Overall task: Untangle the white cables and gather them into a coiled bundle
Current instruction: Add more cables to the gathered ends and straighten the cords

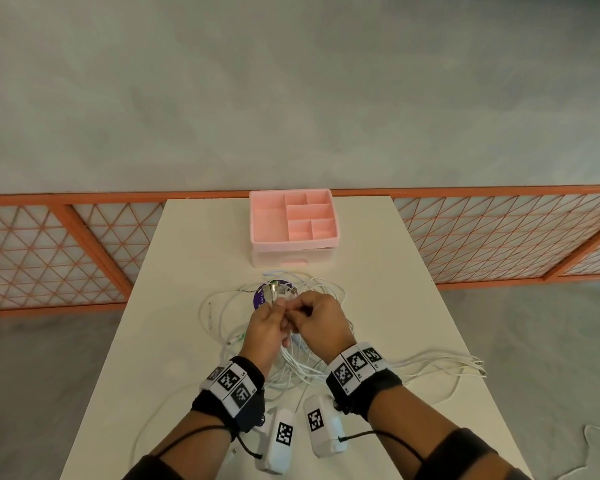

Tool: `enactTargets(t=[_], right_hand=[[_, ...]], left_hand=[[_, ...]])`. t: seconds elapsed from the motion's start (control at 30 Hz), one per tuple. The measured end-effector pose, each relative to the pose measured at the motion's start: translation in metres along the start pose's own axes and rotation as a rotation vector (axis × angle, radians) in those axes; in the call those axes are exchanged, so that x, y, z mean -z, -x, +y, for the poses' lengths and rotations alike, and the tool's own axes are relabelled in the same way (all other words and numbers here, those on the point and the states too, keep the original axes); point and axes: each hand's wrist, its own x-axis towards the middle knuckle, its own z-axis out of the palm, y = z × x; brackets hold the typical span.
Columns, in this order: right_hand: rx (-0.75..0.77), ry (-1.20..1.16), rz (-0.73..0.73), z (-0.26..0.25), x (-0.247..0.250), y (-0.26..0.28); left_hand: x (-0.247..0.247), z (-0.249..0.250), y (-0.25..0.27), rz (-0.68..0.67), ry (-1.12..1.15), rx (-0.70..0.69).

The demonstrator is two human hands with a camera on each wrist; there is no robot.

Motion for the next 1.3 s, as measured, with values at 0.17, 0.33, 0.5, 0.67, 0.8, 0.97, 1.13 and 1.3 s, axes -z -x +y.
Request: enactTargets(t=[0.17,0.33,0.5,0.67,0.8,0.97,1.13,1.3], right_hand=[[0.006,-0.045,0.070,0.004,-0.005,0.002],[0.051,0.022,0.026,0.013,-0.003,0.006],[-0.032,0.401,-0.082,0.054,0.026,0.007],[-0.210,0.486,-0.096,0.085,0.059,0.010],[-0.163,0.508,-0.090,0.079,0.054,0.007],[-0.108,0.008,0.035,0.041,0.055,-0.005],[-0.046,-0.227,-0.002,0.001,0.054,-0.010],[0.056,-0.054,-0.228,-0.005,0.049,-0.007]], left_hand=[[0.000,-0.007,-0.002,0.062,-0.100,-0.058],[0.000,0.008,0.000,0.212,0.019,-0.047],[0.015,0.030,-0.006,0.199,0.147,-0.081],[0.026,0.045,-0.004,0.119,0.250,-0.079],[0.012,0.045,0.010,0.022,0.315,-0.044],[0.011,0.036,0.011,-0.040,0.094,-0.021],[0.004,0.034,0.013,-0.048,-0.035,-0.031],[0.004,0.037,0.006,0.036,-0.071,-0.117]])
